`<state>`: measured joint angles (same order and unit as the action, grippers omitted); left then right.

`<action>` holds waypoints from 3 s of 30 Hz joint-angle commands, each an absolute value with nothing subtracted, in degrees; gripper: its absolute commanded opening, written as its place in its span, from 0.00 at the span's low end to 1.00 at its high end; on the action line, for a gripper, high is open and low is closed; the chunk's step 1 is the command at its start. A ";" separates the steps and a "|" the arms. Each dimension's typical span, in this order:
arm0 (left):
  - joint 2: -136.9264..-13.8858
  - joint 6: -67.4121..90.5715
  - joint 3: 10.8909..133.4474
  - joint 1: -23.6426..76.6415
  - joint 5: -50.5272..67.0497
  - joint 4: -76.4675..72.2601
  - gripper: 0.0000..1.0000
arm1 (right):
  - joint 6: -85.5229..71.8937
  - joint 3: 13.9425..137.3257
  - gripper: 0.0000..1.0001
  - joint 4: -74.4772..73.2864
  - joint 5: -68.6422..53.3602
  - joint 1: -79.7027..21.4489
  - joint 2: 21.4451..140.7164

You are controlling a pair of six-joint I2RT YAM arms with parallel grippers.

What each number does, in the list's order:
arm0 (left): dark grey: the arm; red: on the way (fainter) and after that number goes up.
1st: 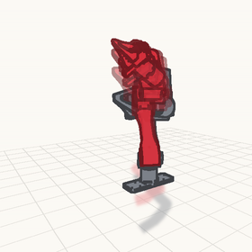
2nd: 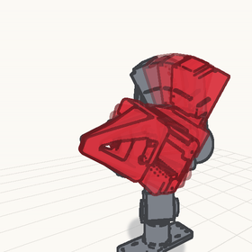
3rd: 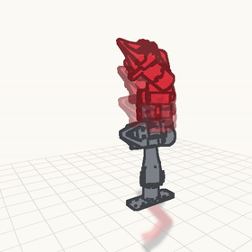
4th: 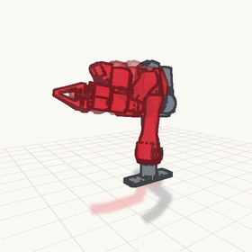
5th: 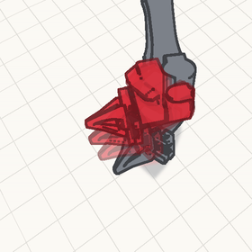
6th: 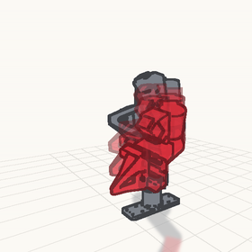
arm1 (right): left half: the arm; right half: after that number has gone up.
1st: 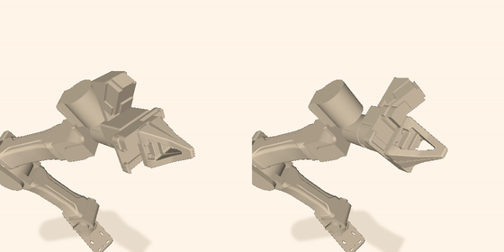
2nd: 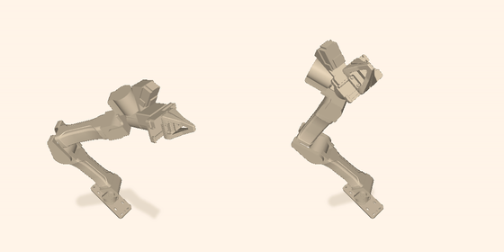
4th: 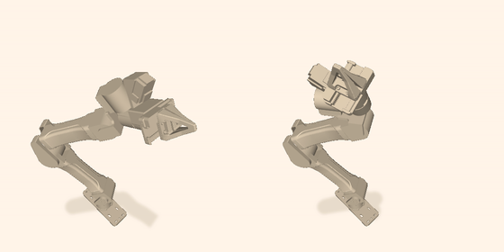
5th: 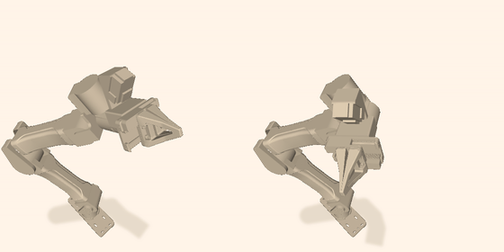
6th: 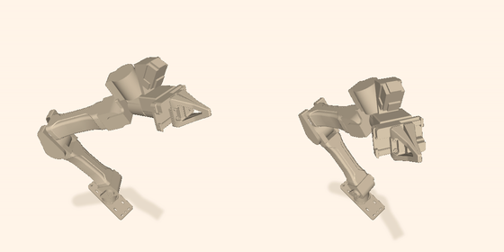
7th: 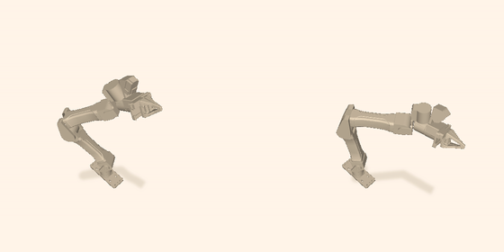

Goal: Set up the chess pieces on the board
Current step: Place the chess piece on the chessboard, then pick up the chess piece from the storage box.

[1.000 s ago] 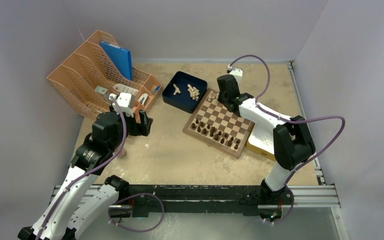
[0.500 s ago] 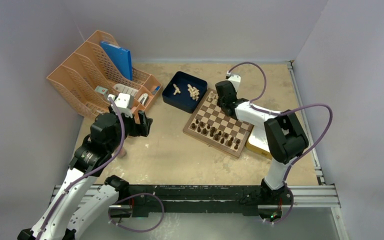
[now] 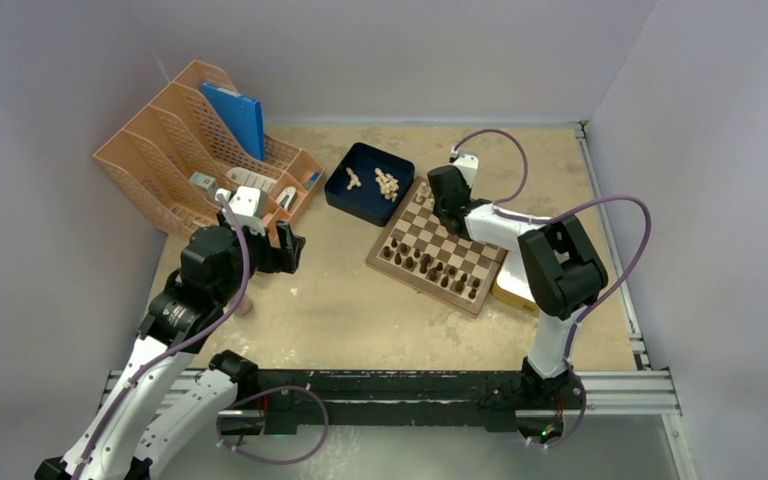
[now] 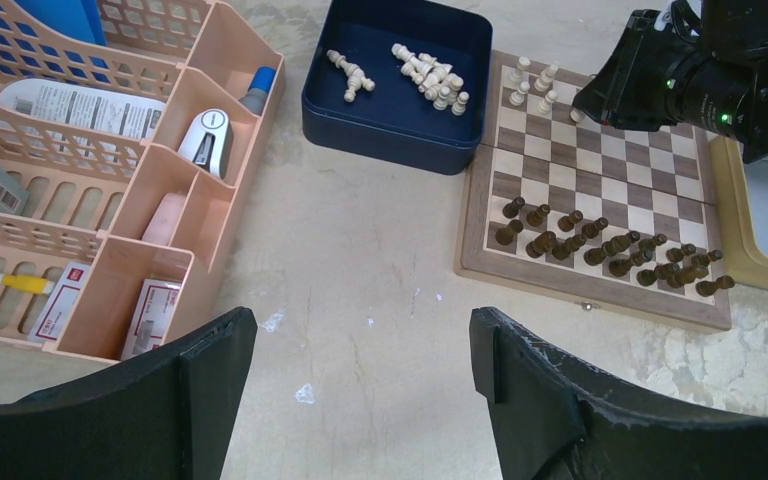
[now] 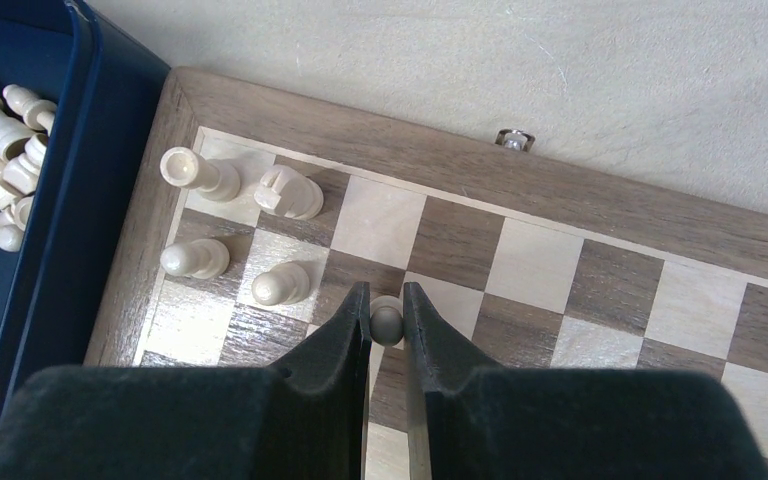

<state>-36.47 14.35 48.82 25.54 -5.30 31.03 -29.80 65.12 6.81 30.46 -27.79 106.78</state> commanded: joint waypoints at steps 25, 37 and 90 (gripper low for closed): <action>-35.97 14.41 48.57 25.49 -5.27 29.39 0.78 | -30.45 68.75 0.17 7.93 29.10 -27.95 108.52; -35.80 14.41 48.52 25.49 -5.27 29.36 0.78 | -30.52 69.26 0.19 7.65 29.00 -27.98 109.07; -36.34 14.33 48.42 25.49 -6.59 29.58 0.78 | -12.79 109.02 0.35 5.44 11.89 -36.91 129.65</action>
